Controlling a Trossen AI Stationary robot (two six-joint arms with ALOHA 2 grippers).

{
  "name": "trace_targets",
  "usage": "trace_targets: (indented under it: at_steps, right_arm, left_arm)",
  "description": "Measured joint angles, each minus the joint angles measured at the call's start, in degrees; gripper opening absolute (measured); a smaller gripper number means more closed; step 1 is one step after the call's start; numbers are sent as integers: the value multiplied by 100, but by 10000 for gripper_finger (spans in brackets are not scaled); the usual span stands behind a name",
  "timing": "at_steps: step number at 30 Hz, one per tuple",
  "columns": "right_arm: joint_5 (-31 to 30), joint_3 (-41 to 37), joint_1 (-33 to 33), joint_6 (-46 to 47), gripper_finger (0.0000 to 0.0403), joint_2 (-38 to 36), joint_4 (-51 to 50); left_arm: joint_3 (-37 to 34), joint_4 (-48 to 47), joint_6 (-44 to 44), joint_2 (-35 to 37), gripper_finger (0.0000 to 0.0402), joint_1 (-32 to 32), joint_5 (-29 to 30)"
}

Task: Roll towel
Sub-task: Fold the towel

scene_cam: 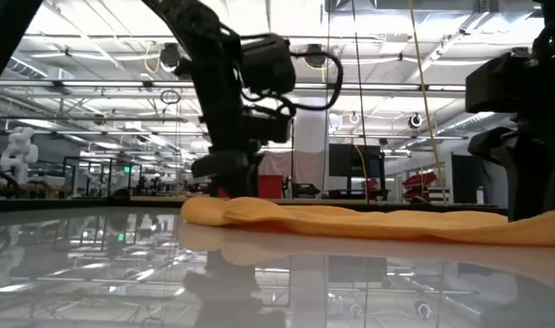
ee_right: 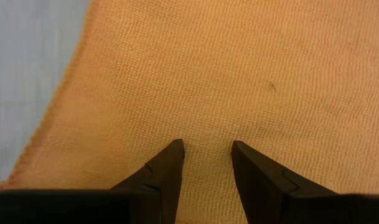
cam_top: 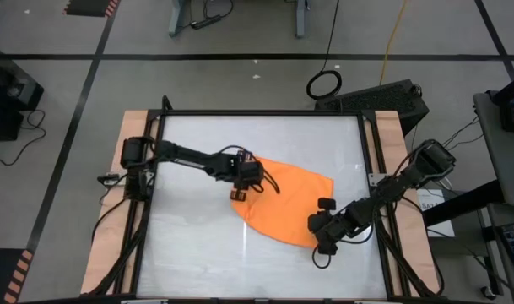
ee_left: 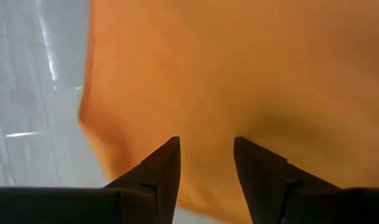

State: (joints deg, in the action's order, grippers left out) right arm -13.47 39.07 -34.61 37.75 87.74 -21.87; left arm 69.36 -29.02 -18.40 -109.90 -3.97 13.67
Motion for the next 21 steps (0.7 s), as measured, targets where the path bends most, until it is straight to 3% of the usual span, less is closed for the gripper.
trace_targets:
  at_steps: [11, 17, 21]
  right_arm:
    - [126, 13, -47, 208, 132, -17, -414]
    - [122, 47, -54, 175, 132, -158, -655]
    - [-391, 185, -54, 51, 132, -559, -931]
  left_arm:
    - [-170, 17, -139, -24, 156, -604, 0]
    - [-16, -92, -179, -51, 156, -508, 4]
    - [234, -297, -207, 4, 156, -252, -5]
